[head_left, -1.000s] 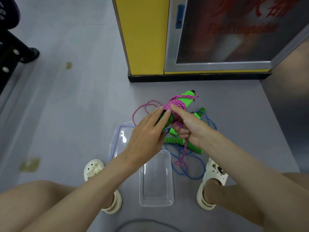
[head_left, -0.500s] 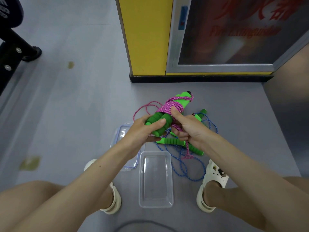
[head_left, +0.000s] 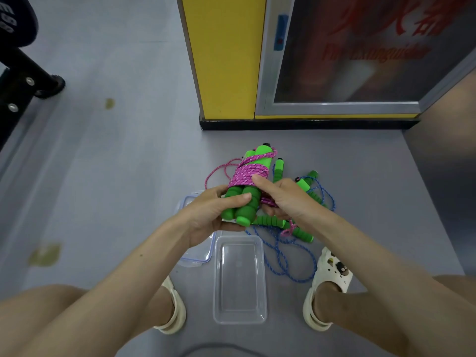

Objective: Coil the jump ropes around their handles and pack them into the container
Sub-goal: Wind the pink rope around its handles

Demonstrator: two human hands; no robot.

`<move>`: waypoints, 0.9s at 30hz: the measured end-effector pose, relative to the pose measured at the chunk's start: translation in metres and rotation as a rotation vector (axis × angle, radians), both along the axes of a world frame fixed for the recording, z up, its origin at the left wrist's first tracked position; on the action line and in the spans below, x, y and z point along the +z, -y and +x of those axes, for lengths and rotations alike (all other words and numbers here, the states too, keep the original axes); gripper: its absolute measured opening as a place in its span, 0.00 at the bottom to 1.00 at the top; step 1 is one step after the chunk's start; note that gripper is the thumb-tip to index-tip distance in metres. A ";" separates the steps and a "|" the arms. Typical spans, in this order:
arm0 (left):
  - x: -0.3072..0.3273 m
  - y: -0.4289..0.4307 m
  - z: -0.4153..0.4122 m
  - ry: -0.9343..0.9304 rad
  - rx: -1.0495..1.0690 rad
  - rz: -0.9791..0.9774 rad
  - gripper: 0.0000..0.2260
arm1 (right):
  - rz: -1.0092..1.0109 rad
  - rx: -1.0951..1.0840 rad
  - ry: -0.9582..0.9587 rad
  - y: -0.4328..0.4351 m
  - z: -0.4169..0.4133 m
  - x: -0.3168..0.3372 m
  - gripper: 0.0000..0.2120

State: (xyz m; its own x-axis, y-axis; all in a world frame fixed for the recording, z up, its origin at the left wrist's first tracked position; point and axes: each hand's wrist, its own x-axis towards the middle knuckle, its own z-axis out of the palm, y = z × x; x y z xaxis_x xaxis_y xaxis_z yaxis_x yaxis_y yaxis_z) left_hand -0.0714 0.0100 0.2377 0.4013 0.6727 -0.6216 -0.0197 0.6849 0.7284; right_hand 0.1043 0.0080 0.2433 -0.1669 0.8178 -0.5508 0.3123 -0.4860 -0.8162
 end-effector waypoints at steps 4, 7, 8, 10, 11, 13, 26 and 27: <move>-0.002 0.001 0.004 -0.021 0.066 0.016 0.18 | -0.008 0.028 0.050 0.002 0.000 -0.005 0.33; -0.005 -0.001 0.005 -0.105 0.096 0.043 0.20 | -0.053 0.066 0.055 0.004 -0.002 -0.002 0.31; -0.007 -0.001 0.005 -0.137 0.103 0.058 0.22 | -0.064 0.082 0.064 0.004 -0.003 -0.002 0.31; -0.011 0.002 0.006 -0.173 0.106 0.085 0.24 | -0.074 0.099 0.089 0.004 -0.003 -0.003 0.30; -0.012 0.003 0.007 -0.180 0.102 0.095 0.25 | -0.076 0.099 0.099 0.004 -0.003 -0.004 0.30; -0.014 0.004 0.006 -0.235 0.076 0.154 0.25 | -0.082 0.083 0.101 0.003 -0.003 -0.007 0.29; -0.012 -0.001 0.006 -0.406 0.041 0.350 0.23 | -0.199 -0.059 0.142 -0.006 0.006 -0.012 0.13; -0.011 -0.001 0.006 -0.399 0.044 0.359 0.23 | -0.192 -0.070 0.145 -0.007 0.007 -0.013 0.12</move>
State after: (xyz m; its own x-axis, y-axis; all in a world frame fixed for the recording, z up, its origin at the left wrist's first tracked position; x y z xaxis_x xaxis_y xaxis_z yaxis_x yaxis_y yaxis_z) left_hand -0.0656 0.0110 0.2265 0.1473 0.8819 -0.4479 0.2835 0.3962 0.8733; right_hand 0.1111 0.0147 0.2302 -0.0214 0.7027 -0.7111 0.3795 -0.6523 -0.6561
